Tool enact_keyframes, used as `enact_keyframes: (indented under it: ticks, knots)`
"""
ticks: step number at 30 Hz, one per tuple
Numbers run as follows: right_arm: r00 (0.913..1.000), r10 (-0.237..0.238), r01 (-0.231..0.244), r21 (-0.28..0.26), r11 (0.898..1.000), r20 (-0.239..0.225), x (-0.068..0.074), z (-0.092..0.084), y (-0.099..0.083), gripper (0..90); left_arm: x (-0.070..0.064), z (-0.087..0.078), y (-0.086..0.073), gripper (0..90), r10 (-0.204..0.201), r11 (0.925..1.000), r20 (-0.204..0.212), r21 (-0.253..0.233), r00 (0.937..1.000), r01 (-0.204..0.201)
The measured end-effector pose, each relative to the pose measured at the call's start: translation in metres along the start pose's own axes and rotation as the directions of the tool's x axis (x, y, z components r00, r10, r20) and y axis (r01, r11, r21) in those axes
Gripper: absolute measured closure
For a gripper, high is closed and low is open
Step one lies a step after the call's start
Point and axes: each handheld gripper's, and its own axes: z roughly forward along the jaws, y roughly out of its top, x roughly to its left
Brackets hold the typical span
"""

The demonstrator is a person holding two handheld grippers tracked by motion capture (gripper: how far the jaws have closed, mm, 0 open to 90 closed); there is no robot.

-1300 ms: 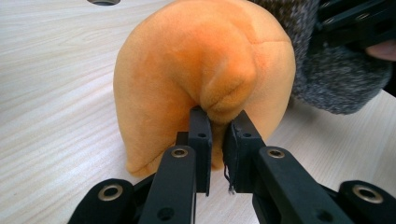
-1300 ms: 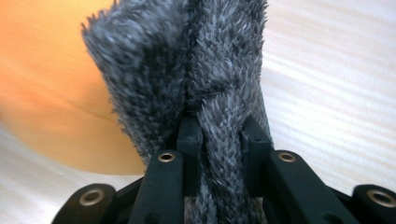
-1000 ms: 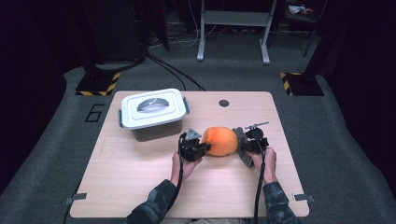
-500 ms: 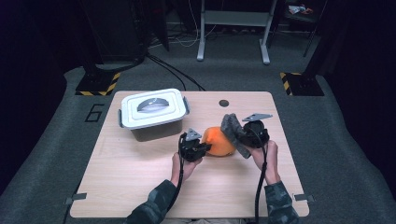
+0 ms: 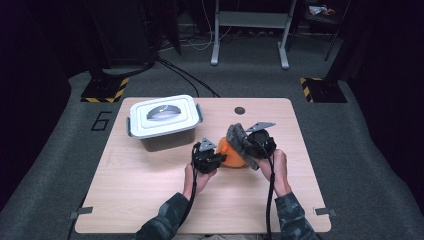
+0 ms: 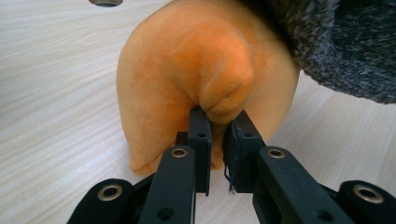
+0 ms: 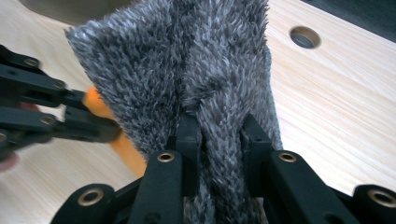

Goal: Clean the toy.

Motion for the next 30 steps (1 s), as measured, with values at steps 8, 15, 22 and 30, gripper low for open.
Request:
enact_keyframes:
  ticks: [8,15,22,30]
  knots:
    - [0.9972,0.068,-0.069,0.039,0.997,0.032,-0.024,0.007,-0.021,73.5,0.001,0.0,0.0,81.4,-0.001,1.0,0.002,-0.001,1.0,0.001]
    - [0.9894,0.139,-0.142,0.078,0.987,0.043,-0.043,0.022,-0.041,73.5,0.001,0.001,0.0,81.4,-0.004,1.0,0.006,-0.001,1.0,0.004]
    - [0.9783,0.202,-0.207,0.145,0.968,0.046,-0.057,0.045,-0.06,73.4,0.002,0.0,0.0,81.3,-0.006,1.0,0.005,0.0,1.0,0.006]
    - [0.9785,0.19,-0.195,0.047,0.98,0.079,-0.056,0.013,-0.049,73.5,0.002,0.001,-0.001,81.1,-0.018,0.9998,0.002,-0.01,0.9998,0.018]
